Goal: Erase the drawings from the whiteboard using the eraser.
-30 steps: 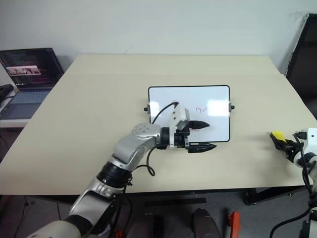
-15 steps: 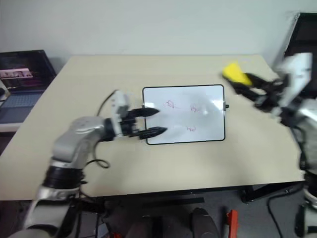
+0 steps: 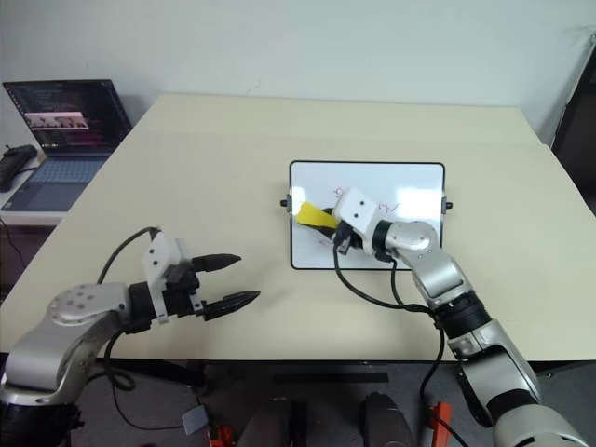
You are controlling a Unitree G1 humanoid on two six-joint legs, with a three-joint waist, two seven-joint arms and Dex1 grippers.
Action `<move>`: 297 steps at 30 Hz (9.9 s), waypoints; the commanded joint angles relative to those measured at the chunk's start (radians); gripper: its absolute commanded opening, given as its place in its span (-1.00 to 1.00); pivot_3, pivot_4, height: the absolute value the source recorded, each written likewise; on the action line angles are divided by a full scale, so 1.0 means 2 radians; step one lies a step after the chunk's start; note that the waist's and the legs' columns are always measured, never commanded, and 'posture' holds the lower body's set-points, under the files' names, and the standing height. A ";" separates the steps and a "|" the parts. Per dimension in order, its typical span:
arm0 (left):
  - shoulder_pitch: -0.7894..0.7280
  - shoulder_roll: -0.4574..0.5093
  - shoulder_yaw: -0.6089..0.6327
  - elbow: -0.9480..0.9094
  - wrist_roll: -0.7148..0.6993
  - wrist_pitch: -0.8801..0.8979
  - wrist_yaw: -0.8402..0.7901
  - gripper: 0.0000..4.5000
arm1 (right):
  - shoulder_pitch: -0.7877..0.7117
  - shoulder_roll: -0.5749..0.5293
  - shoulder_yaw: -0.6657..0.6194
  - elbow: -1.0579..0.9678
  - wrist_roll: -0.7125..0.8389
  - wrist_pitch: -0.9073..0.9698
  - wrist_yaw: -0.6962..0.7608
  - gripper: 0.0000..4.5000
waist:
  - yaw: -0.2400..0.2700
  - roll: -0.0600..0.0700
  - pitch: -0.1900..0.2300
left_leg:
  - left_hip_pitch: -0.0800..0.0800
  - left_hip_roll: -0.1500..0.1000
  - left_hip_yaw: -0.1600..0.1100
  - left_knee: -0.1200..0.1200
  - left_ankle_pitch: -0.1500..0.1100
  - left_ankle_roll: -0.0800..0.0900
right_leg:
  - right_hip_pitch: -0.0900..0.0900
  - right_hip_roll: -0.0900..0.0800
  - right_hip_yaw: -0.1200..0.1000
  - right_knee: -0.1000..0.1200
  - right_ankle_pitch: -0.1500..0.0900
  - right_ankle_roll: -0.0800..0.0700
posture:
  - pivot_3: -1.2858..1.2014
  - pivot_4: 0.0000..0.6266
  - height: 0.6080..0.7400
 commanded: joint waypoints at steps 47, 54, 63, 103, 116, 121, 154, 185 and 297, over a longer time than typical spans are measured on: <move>-0.133 0.009 -0.038 0.076 -0.005 -0.014 -0.031 1.00 | 0.068 -0.236 -0.241 -0.217 0.169 0.226 0.153 -0.50 | 0.000 -0.002 -0.003 | 0.002 0.000 0.000 -0.006 0.000 0.000 | 0.000 0.000 0.000 -0.003 -0.002 0.000 | 0.03 -0.52 1.00; -0.170 0.022 -0.040 0.109 0.009 -0.028 -0.052 1.00 | 0.133 -0.301 -0.277 -0.160 0.141 0.180 0.166 -0.50 | -0.003 -0.002 -0.002 | 0.002 0.000 0.001 -0.006 0.000 0.000 | 0.000 0.000 0.001 -0.003 -0.002 0.000 | 0.03 -0.52 1.00; -0.186 0.025 -0.044 0.120 0.014 -0.030 -0.062 1.00 | 0.154 -0.310 -0.281 -0.150 0.139 0.160 0.175 -0.50 | -0.009 -0.002 -0.002 | 0.003 0.000 0.001 -0.006 0.000 0.000 | 0.000 0.001 0.001 -0.002 -0.002 0.001 | 0.03 -0.52 1.00; -0.160 0.029 -0.022 0.112 0.018 -0.032 -0.045 1.00 | -0.080 0.008 -0.109 0.100 -0.042 -0.065 -0.055 -0.51 | -0.010 -0.002 -0.002 | 0.002 0.000 0.000 -0.006 0.000 0.000 | -0.001 0.001 0.000 0.000 -0.001 -0.002 | 0.03 -0.52 1.00; -0.137 0.034 -0.008 0.087 0.011 -0.019 -0.035 1.00 | -0.074 0.054 -0.039 0.179 -0.108 -0.068 -0.035 -0.51 | -0.023 -0.003 -0.003 | 0.007 0.001 0.000 -0.006 0.000 0.000 | 0.003 0.002 0.001 0.002 -0.001 -0.003 | 0.03 -0.52 1.00; -0.136 0.033 -0.007 0.084 0.010 -0.016 -0.032 1.00 | -0.036 0.063 -0.016 0.167 -0.109 -0.059 0.009 -0.51 | -0.026 -0.004 -0.004 | 0.008 0.001 0.000 -0.006 0.000 0.000 | 0.004 0.002 0.001 0.002 -0.001 -0.003 | 0.03 -0.52 1.00; -0.167 0.047 -0.022 0.103 0.010 -0.019 -0.059 1.00 | 0.137 -0.314 -0.269 -0.139 0.131 0.130 0.245 -0.51 | -0.014 -0.003 -0.003 | 0.005 0.001 0.001 -0.006 0.000 0.000 | 0.002 0.002 0.001 0.000 -0.003 -0.001 | 0.03 -0.52 1.00; -0.193 0.037 -0.037 0.108 0.016 -0.018 -0.055 1.00 | 0.098 -0.290 -0.254 -0.102 0.122 0.101 0.224 -0.51 | -0.012 -0.003 -0.003 | 0.005 0.001 0.001 -0.006 0.000 0.000 | 0.002 0.002 0.001 0.000 -0.003 0.000 | 0.03 -0.52 1.00; -0.191 0.012 -0.061 0.096 0.018 -0.009 -0.051 1.00 | 0.090 -0.048 -0.079 0.087 -0.110 -0.132 -0.051 -0.52 | -0.015 -0.006 -0.005 | 0.008 0.001 0.001 -0.006 0.000 0.000 | 0.004 0.002 0.001 0.001 -0.002 -0.002 | 0.03 -0.52 1.00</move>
